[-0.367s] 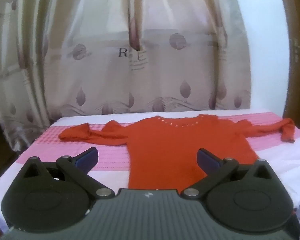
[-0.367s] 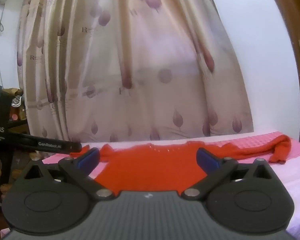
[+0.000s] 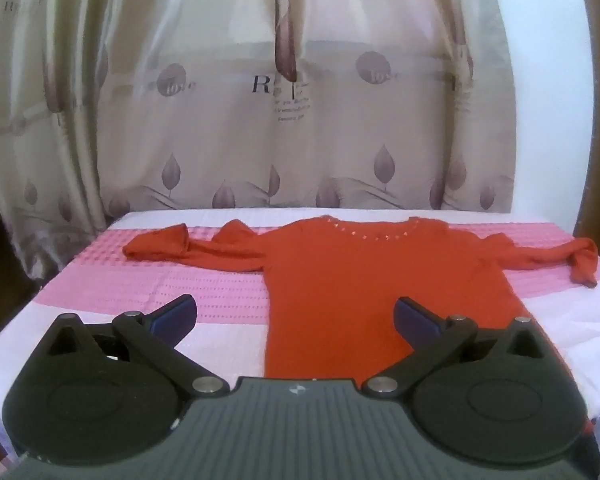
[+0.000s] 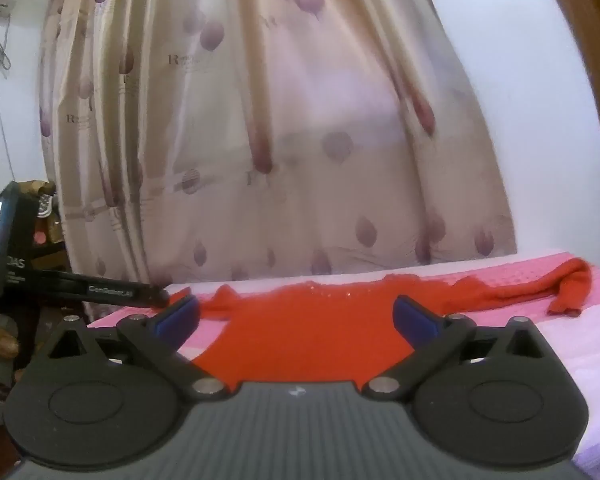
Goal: Fold small clothes
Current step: 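Grasp the red sweater's sleeve cuff with the right gripper and lift it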
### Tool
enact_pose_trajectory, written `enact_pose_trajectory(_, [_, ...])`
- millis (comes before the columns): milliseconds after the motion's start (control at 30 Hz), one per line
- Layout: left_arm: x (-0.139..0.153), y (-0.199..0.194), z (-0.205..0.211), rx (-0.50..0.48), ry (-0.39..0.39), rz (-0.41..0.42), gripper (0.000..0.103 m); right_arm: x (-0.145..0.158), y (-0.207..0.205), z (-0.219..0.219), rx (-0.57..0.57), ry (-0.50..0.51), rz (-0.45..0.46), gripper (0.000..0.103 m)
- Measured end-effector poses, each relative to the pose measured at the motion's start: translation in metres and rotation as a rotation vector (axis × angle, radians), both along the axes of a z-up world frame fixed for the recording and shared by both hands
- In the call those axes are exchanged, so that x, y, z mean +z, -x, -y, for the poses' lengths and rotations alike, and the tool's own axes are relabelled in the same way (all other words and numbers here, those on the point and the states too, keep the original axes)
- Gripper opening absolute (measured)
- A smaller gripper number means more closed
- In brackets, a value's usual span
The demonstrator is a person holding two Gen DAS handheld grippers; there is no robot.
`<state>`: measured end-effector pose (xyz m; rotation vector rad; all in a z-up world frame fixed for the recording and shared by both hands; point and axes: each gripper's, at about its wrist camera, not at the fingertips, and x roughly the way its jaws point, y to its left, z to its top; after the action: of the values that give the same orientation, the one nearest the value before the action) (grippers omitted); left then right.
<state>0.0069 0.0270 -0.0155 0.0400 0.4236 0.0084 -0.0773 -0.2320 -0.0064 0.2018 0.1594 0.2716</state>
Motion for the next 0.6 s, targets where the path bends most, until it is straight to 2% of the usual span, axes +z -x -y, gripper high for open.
enact_pose_trajectory(233, [-0.005,-0.005,0.0,-0.005,0.002,-0.017,0.103,-0.011,-0.013,0.01,-0.002,-0.037,-0.053,0.103])
enact_pose_trajectory(300, [-0.007,-0.008,-0.001,-0.012,0.004,-0.015,0.103,-0.012,-0.017,0.019,-0.052,-0.029,-0.067,0.103])
enact_pose_trajectory(400, [-0.012,-0.012,-0.001,-0.029,0.01,-0.019,0.103,-0.016,-0.028,0.048,-0.132,-0.038,-0.078,0.103])
enact_pose_trajectory(600, [-0.023,-0.022,-0.004,-0.05,0.038,-0.055,0.103,-0.039,-0.084,0.137,-0.314,-0.087,-0.213,0.103])
